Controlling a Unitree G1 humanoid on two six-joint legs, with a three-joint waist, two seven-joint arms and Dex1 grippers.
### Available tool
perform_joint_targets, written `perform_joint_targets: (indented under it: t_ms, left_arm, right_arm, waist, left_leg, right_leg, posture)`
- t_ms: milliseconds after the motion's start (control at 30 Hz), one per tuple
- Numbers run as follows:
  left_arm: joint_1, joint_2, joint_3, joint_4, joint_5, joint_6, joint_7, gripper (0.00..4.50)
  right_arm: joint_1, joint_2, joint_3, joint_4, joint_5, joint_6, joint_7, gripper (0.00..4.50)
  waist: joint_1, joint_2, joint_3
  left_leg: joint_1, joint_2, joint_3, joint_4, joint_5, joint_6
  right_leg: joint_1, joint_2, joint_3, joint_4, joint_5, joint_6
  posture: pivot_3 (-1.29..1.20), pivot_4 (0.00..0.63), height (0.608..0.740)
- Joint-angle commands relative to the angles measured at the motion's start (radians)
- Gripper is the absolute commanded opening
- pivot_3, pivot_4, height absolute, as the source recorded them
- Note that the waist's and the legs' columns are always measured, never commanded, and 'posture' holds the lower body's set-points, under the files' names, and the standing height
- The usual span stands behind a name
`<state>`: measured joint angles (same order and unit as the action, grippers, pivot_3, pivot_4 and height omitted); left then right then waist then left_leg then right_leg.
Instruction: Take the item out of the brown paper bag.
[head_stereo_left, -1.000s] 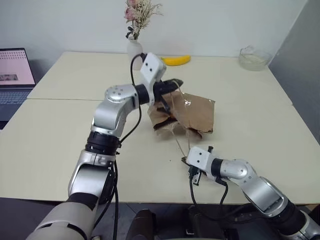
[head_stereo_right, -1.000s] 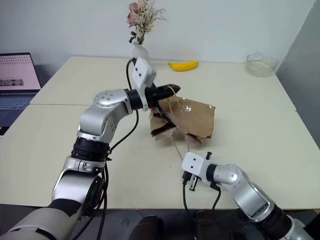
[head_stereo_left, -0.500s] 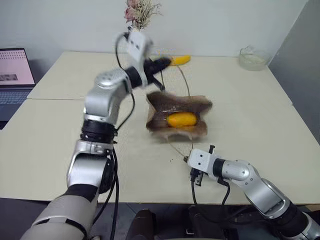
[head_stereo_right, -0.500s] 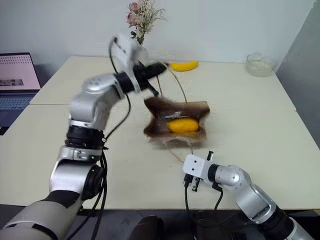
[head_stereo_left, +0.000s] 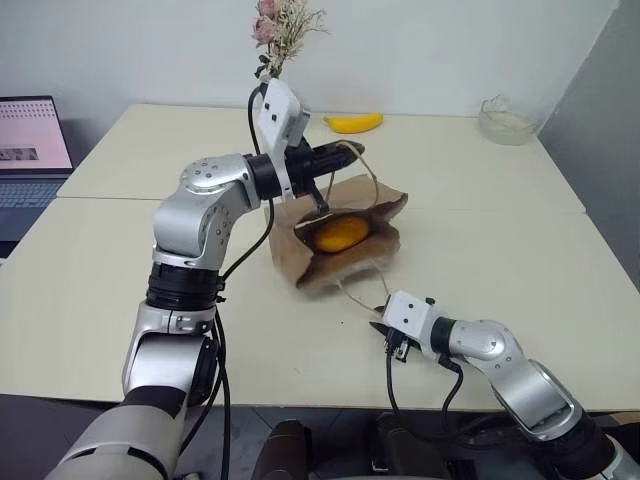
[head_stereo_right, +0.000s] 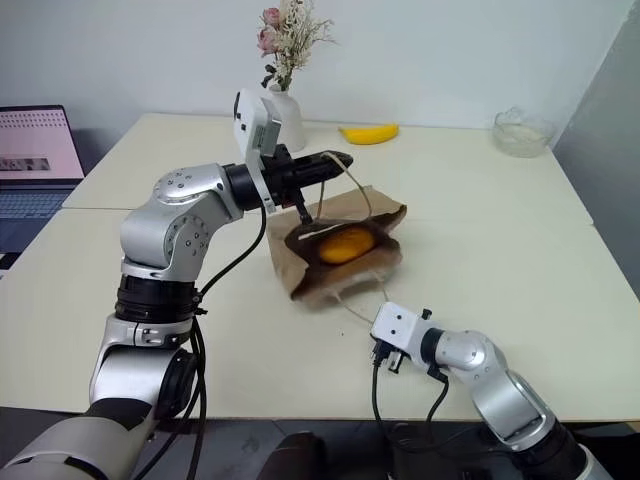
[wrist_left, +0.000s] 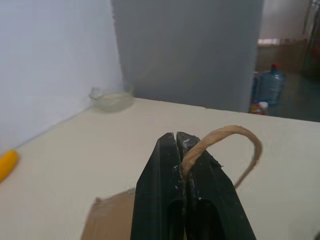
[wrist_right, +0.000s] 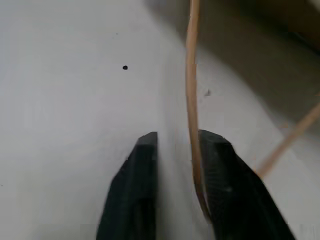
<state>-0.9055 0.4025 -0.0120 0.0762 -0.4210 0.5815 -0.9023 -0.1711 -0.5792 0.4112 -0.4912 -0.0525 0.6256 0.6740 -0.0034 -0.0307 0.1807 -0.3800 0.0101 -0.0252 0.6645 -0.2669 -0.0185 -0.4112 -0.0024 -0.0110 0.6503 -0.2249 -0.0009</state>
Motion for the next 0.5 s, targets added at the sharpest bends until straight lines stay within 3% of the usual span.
perform_joint_targets:
  t_ms: [33,67,333,500]
  left_arm:
    - [0.002,0.019,0.013,-0.068,-0.034,0.019,-0.01,0.0]
    - [0.006,0.022,0.014,-0.073,-0.038,0.022,-0.011,0.0]
    - [0.046,0.069,0.005,-0.104,-0.063,0.042,-0.053,0.0]
    - [0.034,0.095,0.034,-0.073,-0.075,0.035,-0.068,0.0]
  right_arm:
    - [0.0,-0.044,-0.063,-0.139,0.081,0.042,0.076,2.66]
    - [-0.001,-0.055,-0.086,-0.171,0.106,0.062,0.092,3.01]
    - [-0.061,-0.157,-0.35,-0.344,0.433,0.23,0.237,3.01]
    - [-0.235,-0.096,-0.321,-0.253,0.484,0.249,0.181,3.01]
  waist:
    - [0.0,0.0,0.0]
    - [0.0,0.0,0.0]
    - [0.0,0.0,0.0]
    - [-0.005,0.0,0.001]
  left_leg:
    - [0.0,0.0,0.0,0.0,0.0,0.0]
    - [0.0,0.0,0.0,0.0,0.0,0.0]
    - [0.0,0.0,0.0,0.0,0.0,0.0]
    - [0.0,0.001,0.0,0.0,0.0,0.0]
  right_leg:
    - [0.0,0.0,0.0,0.0,0.0,0.0]
    - [0.0,0.0,0.0,0.0,0.0,0.0]
    - [0.0,0.0,0.0,-0.001,0.0,0.0]
    - [0.0,0.0,0.0,-0.001,0.0,0.0]
  posture:
    - [0.0,0.15,0.74]
    - [0.0,0.15,0.74]
    - [0.0,0.15,0.74]
    - [0.0,0.15,0.74]
